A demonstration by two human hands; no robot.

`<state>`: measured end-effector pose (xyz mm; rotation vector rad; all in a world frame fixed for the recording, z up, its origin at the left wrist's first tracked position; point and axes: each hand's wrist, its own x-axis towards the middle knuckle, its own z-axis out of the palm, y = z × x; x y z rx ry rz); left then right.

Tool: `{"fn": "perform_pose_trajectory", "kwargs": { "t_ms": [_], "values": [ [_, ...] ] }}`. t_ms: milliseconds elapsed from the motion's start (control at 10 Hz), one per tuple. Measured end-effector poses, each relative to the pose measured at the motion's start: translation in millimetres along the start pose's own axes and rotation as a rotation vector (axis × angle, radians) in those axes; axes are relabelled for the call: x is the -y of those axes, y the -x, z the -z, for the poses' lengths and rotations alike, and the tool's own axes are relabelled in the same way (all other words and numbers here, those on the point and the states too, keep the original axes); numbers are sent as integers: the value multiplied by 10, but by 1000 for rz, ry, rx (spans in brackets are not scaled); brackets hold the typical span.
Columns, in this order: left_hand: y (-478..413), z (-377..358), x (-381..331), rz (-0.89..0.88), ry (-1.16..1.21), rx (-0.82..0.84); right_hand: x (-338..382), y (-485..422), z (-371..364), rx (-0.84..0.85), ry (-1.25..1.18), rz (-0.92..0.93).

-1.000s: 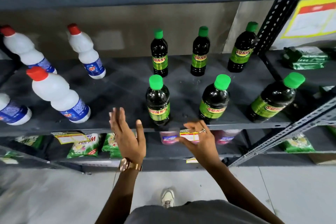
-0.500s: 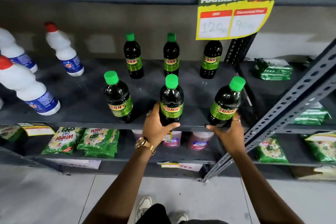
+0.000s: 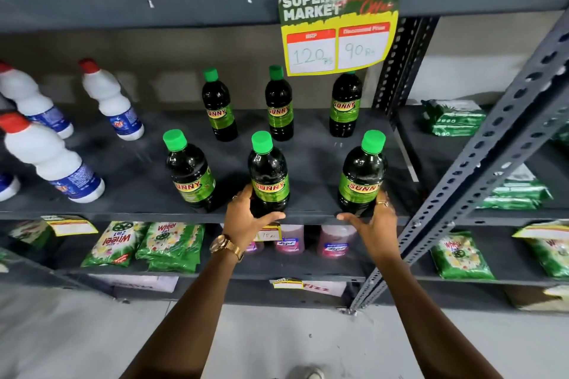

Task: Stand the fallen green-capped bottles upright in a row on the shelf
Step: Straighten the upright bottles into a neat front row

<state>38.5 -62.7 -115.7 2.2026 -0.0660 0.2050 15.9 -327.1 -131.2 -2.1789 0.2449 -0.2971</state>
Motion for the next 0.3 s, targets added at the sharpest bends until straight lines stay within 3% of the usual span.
{"fn": "perform_pose_trajectory", "kwargs": {
  "t_ms": [200,300],
  "values": [
    [63,45,-96,44,32,10,179,122,117,1,-75,-16],
    [228,50,-111,13,94,-42,294,374,270,-91,-151,-3]
  ]
}}
